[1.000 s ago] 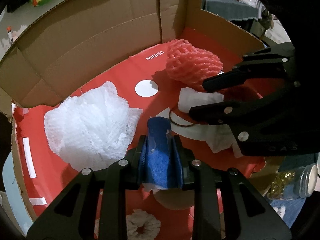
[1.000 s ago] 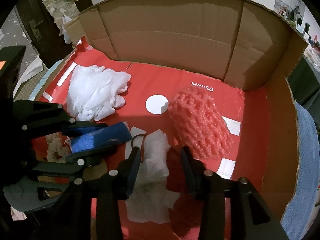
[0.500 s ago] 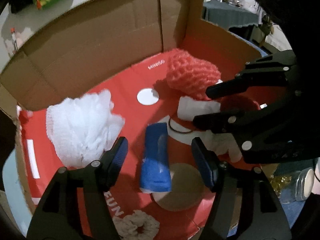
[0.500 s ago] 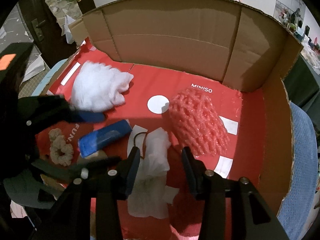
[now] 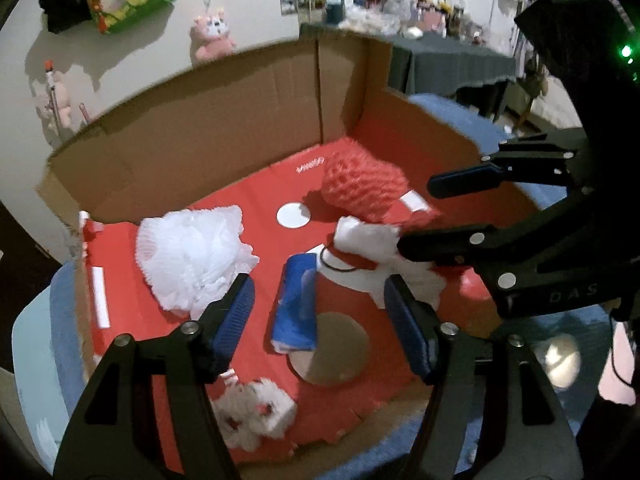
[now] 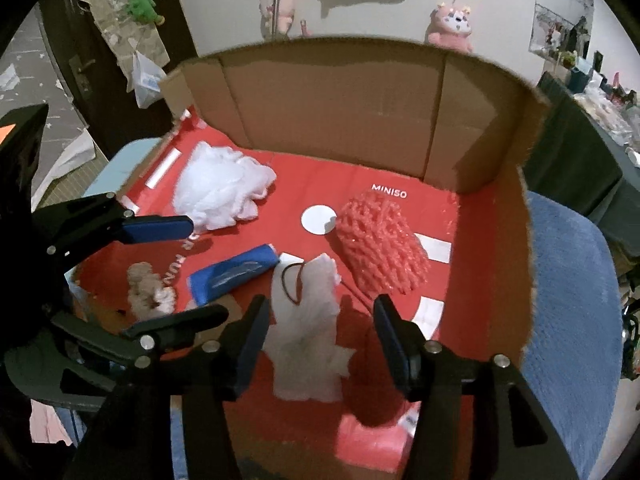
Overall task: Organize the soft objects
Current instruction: 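Open both tools to release the tissue and roll in the box, then withdraw both tools from the box toward the bunny and black pom-pom, then grasp the white plush bunny with the right tool while the left tool grasps the black pom-pom, then lift the bunny and black pom-pom and carry both toward the box, then lower the bunny and pom-pom into the box with both tools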
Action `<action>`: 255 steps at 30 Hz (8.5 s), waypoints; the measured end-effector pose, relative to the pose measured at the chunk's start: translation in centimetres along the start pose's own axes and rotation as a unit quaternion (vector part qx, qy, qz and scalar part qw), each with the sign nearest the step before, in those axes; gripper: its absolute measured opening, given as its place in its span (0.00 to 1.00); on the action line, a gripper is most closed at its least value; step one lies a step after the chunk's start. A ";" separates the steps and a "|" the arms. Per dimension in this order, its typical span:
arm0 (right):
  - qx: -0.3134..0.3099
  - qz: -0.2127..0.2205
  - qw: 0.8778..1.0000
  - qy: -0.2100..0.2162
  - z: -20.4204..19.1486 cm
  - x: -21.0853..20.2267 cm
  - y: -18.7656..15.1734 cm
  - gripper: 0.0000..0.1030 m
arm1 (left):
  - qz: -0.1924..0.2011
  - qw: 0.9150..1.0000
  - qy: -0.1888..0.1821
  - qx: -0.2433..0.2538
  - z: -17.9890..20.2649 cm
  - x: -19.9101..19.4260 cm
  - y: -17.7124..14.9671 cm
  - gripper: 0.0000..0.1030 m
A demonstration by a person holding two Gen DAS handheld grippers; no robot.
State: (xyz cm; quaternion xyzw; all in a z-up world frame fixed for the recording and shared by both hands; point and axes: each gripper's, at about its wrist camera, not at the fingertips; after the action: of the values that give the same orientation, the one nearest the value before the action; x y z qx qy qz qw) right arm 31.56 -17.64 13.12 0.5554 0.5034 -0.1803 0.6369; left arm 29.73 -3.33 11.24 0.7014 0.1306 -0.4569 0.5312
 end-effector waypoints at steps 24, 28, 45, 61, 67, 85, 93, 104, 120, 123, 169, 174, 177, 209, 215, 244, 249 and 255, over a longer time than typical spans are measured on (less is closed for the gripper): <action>-0.019 0.188 0.981 -0.054 -7.1 -17.4 -10.2 1.00 | 0.206 0.975 0.070 -0.052 6.2 -16.7 -9.2 0.84; -0.016 0.215 0.975 -0.061 -8.0 -19.1 -13.0 1.00 | 0.229 0.968 0.075 -0.074 6.9 -18.3 -11.6 0.84; 0.000 0.263 0.960 -0.099 -11.0 -19.2 -23.0 1.00 | 0.251 0.955 0.096 -0.123 10.3 -19.2 -18.9 0.89; 0.035 0.189 0.978 -0.084 -9.3 -11.2 -25.8 1.00 | 0.174 0.968 0.096 -0.154 9.8 -13.2 -21.9 0.89; 0.037 0.168 0.983 -0.066 -9.0 -9.6 -25.6 1.00 | 0.160 0.968 0.093 -0.171 8.1 -12.4 -22.2 0.89; 0.000 0.110 0.993 -0.036 -10.2 -4.4 -22.5 0.98 | 0.091 0.971 0.091 -0.201 -1.0 -9.0 -21.0 0.87; -0.015 0.091 0.995 -0.032 -10.9 -2.9 -21.4 0.77 | 0.045 0.980 0.041 -0.189 -2.2 -5.9 -19.8 0.30; -0.029 0.118 0.993 -0.013 -11.4 -5.4 -22.6 0.57 | 0.089 0.979 0.007 -0.185 1.1 -9.9 -21.8 0.29; -0.020 0.129 0.991 -0.012 -10.8 -7.1 -23.7 0.57 | 0.087 0.986 -0.063 -0.127 8.5 -8.7 -21.0 0.29; -0.016 0.128 0.992 -0.011 -10.6 -7.0 -23.8 0.57 | 0.085 0.987 -0.064 -0.121 9.0 -8.5 -20.9 0.29; 0.027 0.086 0.991 -0.100 -1.6 -7.1 -19.1 0.57 | 0.027 0.992 0.023 -0.121 -1.5 -8.1 -17.9 0.29; 0.023 0.089 0.991 -0.102 -1.1 -7.5 -17.8 0.57 | 0.021 0.994 0.019 -0.108 -2.0 -7.8 -17.0 0.29; 0.018 0.091 0.990 -0.103 -1.1 -7.7 -17.0 0.57 | 0.023 0.994 0.016 -0.103 -2.2 -7.8 -16.4 0.29; -0.023 0.065 0.998 -0.004 -1.7 -2.9 -4.7 0.57 | -0.016 0.996 -0.004 -0.088 -5.7 -0.7 -4.3 0.29; -0.012 0.044 0.999 -0.021 -0.1 -1.0 -2.5 0.57 | -0.045 0.994 0.007 -0.098 -6.9 1.8 -3.7 0.29; 0.019 -0.052 0.993 -0.103 2.3 6.7 2.7 0.57 | -0.103 0.989 0.034 -0.099 -7.8 6.0 -2.1 0.29; 0.018 -0.057 0.992 -0.108 2.1 7.2 2.6 0.57 | -0.103 0.989 0.035 -0.097 -7.6 6.4 -2.0 0.29; 0.016 -0.061 0.992 -0.111 2.5 7.5 2.8 0.57 | -0.102 0.990 0.037 -0.094 -7.6 6.4 -1.9 0.29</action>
State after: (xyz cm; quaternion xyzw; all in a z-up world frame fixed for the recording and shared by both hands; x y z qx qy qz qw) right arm 38.08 -16.47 7.93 0.5101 0.4598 -0.2873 0.6678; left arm 35.79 2.02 5.17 0.6480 0.2633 -0.4682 0.5399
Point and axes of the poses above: each gripper's, at about its wrist camera, not at the fingertips, and x roughly the way its jaws point, z to its right, y to its top
